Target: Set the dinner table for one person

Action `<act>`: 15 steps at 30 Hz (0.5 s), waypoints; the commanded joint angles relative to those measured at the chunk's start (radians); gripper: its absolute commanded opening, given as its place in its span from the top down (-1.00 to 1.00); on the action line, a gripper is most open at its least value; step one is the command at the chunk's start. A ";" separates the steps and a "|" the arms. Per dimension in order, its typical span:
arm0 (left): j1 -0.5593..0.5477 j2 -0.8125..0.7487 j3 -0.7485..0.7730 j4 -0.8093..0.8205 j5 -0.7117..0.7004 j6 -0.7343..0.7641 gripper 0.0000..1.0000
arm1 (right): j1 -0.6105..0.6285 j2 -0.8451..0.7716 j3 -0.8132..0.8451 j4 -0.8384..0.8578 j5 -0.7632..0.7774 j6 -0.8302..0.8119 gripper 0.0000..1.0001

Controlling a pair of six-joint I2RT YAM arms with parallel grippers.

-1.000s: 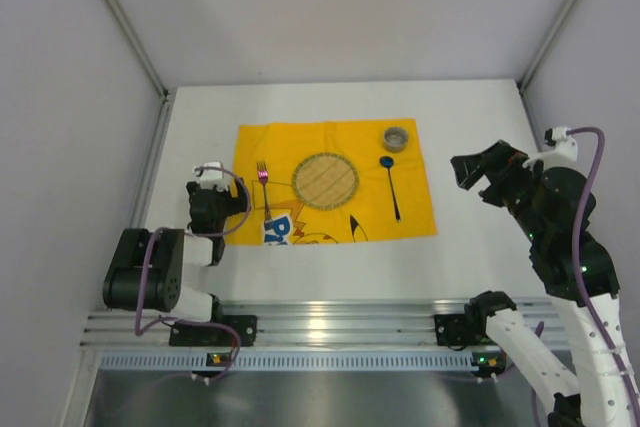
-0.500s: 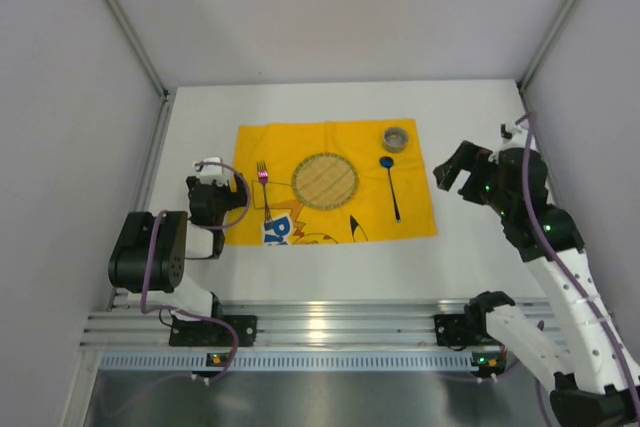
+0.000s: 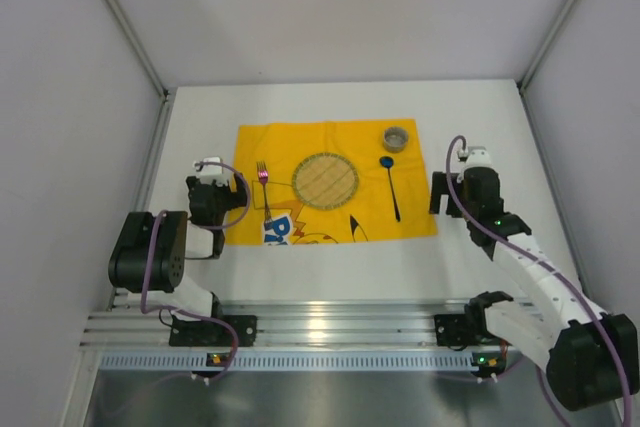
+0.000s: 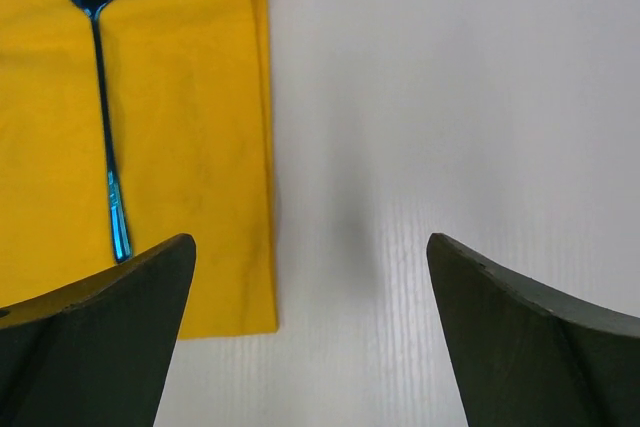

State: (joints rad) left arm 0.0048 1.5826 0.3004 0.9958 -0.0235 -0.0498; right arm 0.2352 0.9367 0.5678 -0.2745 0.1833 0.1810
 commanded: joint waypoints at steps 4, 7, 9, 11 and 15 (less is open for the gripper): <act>-0.002 -0.010 0.019 0.096 -0.003 0.007 -0.97 | -0.086 0.097 -0.140 0.530 0.061 -0.239 -1.00; -0.002 -0.009 0.019 0.096 -0.004 0.007 -0.97 | -0.152 0.192 -0.169 0.720 -0.049 -0.201 -1.00; -0.002 -0.009 0.019 0.096 -0.003 0.007 -0.97 | -0.190 0.256 -0.174 0.820 -0.103 -0.187 -0.99; -0.002 -0.009 0.019 0.096 -0.004 0.007 -0.97 | -0.212 0.359 -0.178 0.960 -0.121 -0.151 -0.99; 0.000 -0.010 0.019 0.096 -0.004 0.007 -0.97 | -0.315 0.448 -0.206 1.206 -0.252 -0.123 -1.00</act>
State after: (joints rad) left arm 0.0048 1.5826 0.3004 0.9970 -0.0235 -0.0494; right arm -0.0280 1.3598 0.3840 0.5735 0.0685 0.0368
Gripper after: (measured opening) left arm 0.985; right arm 0.996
